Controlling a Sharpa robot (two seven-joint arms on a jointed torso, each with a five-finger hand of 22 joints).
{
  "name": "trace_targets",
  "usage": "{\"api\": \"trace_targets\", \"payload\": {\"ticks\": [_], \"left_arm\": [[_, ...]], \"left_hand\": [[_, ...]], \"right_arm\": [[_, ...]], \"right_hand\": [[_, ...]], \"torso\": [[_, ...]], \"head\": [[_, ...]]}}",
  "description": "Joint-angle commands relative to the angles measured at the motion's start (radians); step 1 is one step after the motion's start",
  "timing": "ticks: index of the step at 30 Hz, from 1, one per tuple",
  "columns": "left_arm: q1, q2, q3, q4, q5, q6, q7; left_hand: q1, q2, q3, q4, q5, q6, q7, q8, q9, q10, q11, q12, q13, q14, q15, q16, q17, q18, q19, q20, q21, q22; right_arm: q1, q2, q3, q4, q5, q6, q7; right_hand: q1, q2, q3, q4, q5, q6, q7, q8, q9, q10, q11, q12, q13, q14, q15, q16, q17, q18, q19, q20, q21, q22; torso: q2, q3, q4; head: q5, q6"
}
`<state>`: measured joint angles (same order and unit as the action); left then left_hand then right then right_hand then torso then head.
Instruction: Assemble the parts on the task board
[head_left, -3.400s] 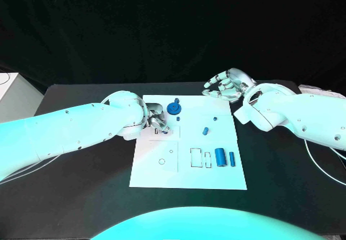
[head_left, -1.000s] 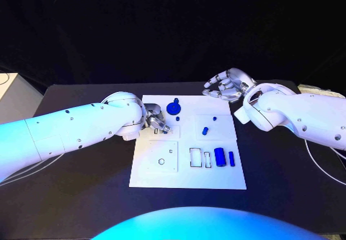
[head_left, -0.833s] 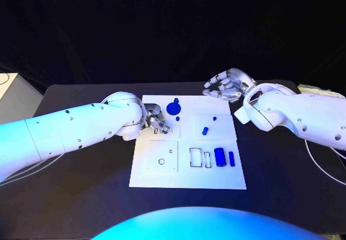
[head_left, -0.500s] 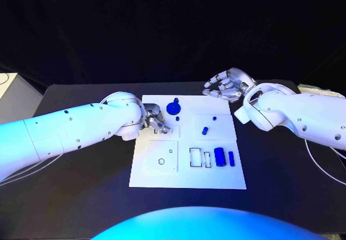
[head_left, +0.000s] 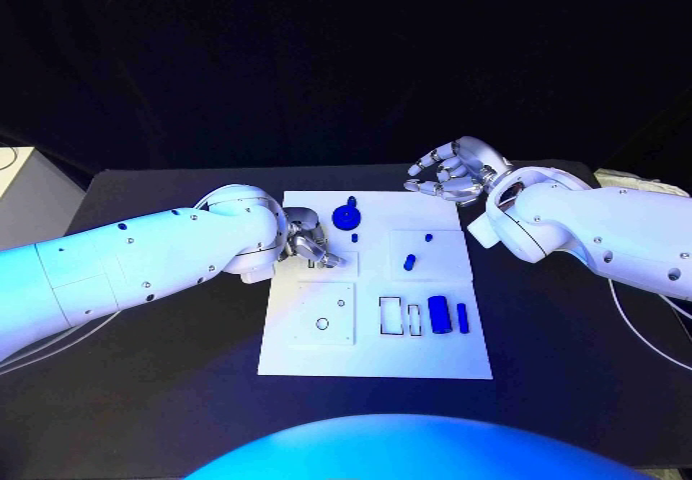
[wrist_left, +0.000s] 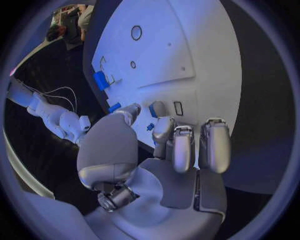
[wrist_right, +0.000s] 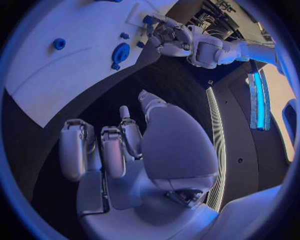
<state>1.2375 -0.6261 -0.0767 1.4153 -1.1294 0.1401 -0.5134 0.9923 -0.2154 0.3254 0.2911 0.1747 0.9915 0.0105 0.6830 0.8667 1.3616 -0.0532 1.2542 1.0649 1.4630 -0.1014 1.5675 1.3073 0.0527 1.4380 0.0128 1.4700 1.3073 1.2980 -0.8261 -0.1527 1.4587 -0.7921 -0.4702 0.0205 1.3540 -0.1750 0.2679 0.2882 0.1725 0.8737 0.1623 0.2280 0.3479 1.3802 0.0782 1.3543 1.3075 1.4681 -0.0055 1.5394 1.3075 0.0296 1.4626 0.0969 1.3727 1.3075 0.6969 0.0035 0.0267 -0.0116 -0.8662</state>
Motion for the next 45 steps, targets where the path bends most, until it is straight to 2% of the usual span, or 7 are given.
{"api": "trace_targets", "payload": {"ticks": [1, 10, 20, 22, 27, 39, 45], "left_arm": [[0.001, -0.003, 0.009, 0.01, 0.021, 0.008, -0.004], [0.01, -0.025, 0.043, 0.024, 0.069, 0.018, -0.002], [0.06, -0.043, 0.075, -0.014, 0.191, 0.049, 0.012], [0.072, -0.04, 0.078, -0.041, 0.209, 0.053, 0.016], [0.089, -0.025, 0.081, -0.101, 0.217, 0.053, 0.025], [0.115, 0.066, 0.08, -0.276, 0.121, 0.117, 0.026], [0.116, 0.105, 0.073, -0.35, 0.105, 0.16, 0.024]], "left_hand": [[0.004, 0.013, -0.006, 0.0, -0.006, 0.0, 0.001, 0.003, 0.0, -0.005, 0.001, -0.008, -0.004, 0.103, 0.0, -0.006, 0.249, -0.003, -0.006, 0.0, -0.007, 0.051], [0.037, 0.022, -0.016, -0.002, 0.001, -0.018, 0.007, -0.003, 0.0, -0.027, 0.005, -0.03, -0.034, 0.1, 0.002, -0.013, 0.238, 0.002, -0.02, 0.002, -0.019, 0.03], [0.156, 0.04, -0.014, -0.001, 0.013, -0.124, 0.066, -0.097, -0.051, -0.238, 0.058, -0.26, -0.336, 0.056, 0.048, -0.083, 0.136, 0.032, -0.12, 0.038, -0.104, -0.102], [0.163, 0.04, -0.009, -0.002, 0.012, -0.157, 0.089, -0.149, -0.091, -0.25, 0.078, -0.264, -0.349, 0.047, 0.065, -0.095, 0.118, 0.037, -0.137, 0.052, -0.119, -0.124], [0.178, 0.04, -0.006, -0.002, 0.012, -0.203, 0.115, -0.209, -0.145, -0.241, 0.1, -0.242, -0.338, 0.05, 0.083, -0.088, 0.125, 0.035, -0.127, 0.07, -0.114, -0.111], [0.158, 0.053, -0.012, 0.001, 0.009, -0.195, 0.115, -0.216, -0.168, -0.201, 0.101, -0.194, -0.29, 0.066, 0.086, -0.064, 0.156, 0.027, -0.098, 0.074, -0.09, -0.072], [0.129, 0.056, -0.027, 0.002, 0.004, -0.183, 0.111, -0.21, -0.177, -0.202, 0.098, -0.19, -0.293, 0.066, 0.084, -0.064, 0.155, 0.027, -0.098, 0.074, -0.09, -0.073]], "right_arm": [[-0.001, 0.001, 0.0, -0.001, -0.004, 0.006, 0.014], [-0.005, 0.003, 0.0, -0.006, -0.001, 0.006, 0.017], [-0.006, 0.006, 0.0, -0.024, 0.001, 0.003, 0.019], [-0.007, 0.007, 0.0, -0.028, 0.001, 0.002, 0.02], [-0.007, 0.008, 0.0, -0.033, 0.002, 0.0, 0.02], [-0.006, 0.008, 0.0, -0.031, 0.001, -0.002, 0.018], [-0.006, 0.01, 0.0, -0.028, 0.001, 0.0, 0.018]], "right_hand": [[-0.011, 0.0, 0.002, 0.001, 0.003, -0.005, 0.001, -0.002, -0.001, -0.004, 0.0, -0.004, 0.066, 0.082, 0.008, -0.006, 0.196, 0.018, 0.025, 0.007, -0.004, 0.124], [-0.015, 0.001, 0.001, 0.001, 0.003, -0.007, 0.001, -0.002, -0.001, -0.008, 0.001, -0.008, 0.063, 0.081, 0.008, -0.008, 0.193, 0.019, 0.023, 0.007, -0.009, 0.121], [-0.018, 0.001, 0.001, 0.002, 0.003, -0.008, 0.001, -0.003, -0.002, -0.011, 0.001, -0.012, 0.06, 0.08, 0.008, -0.01, 0.189, 0.02, 0.021, 0.007, -0.014, 0.118], [-0.018, 0.001, 0.001, 0.002, 0.003, -0.009, 0.001, -0.003, -0.002, -0.012, 0.001, -0.012, 0.059, 0.08, 0.009, -0.011, 0.189, 0.02, 0.021, 0.007, -0.015, 0.117], [-0.018, 0.002, 0.001, 0.001, 0.004, -0.009, 0.001, -0.003, -0.002, -0.012, 0.001, -0.012, 0.059, 0.08, 0.009, -0.011, 0.189, 0.02, 0.021, 0.007, -0.013, 0.118], [-0.018, 0.002, 0.001, 0.001, 0.005, -0.009, 0.001, -0.002, -0.002, -0.012, 0.001, -0.012, 0.059, 0.08, 0.009, -0.01, 0.19, 0.02, 0.021, 0.007, -0.014, 0.118], [-0.018, 0.002, 0.001, 0.001, 0.005, -0.009, 0.001, -0.002, -0.002, -0.012, 0.001, -0.012, 0.059, 0.08, 0.009, -0.01, 0.19, 0.02, 0.021, 0.007, -0.014, 0.118]], "torso": [[-0.001, 0.0009, -0.0008], [-0.001, 0.0014, 0.0002], [-0.001, 0.002, 0.0001], [-0.001, 0.0014, 0.0004], [0.002, 0.0, 0.0005], [0.004, -0.001, 0.0001], [0.007, -0.0032, -0.0027]], "head": [[-0.001, 0.002], [-0.005, 0.007], [-0.002, 0.022], [-0.002, 0.025], [0.001, 0.034], [0.015, 0.051], [0.016, 0.047]]}}
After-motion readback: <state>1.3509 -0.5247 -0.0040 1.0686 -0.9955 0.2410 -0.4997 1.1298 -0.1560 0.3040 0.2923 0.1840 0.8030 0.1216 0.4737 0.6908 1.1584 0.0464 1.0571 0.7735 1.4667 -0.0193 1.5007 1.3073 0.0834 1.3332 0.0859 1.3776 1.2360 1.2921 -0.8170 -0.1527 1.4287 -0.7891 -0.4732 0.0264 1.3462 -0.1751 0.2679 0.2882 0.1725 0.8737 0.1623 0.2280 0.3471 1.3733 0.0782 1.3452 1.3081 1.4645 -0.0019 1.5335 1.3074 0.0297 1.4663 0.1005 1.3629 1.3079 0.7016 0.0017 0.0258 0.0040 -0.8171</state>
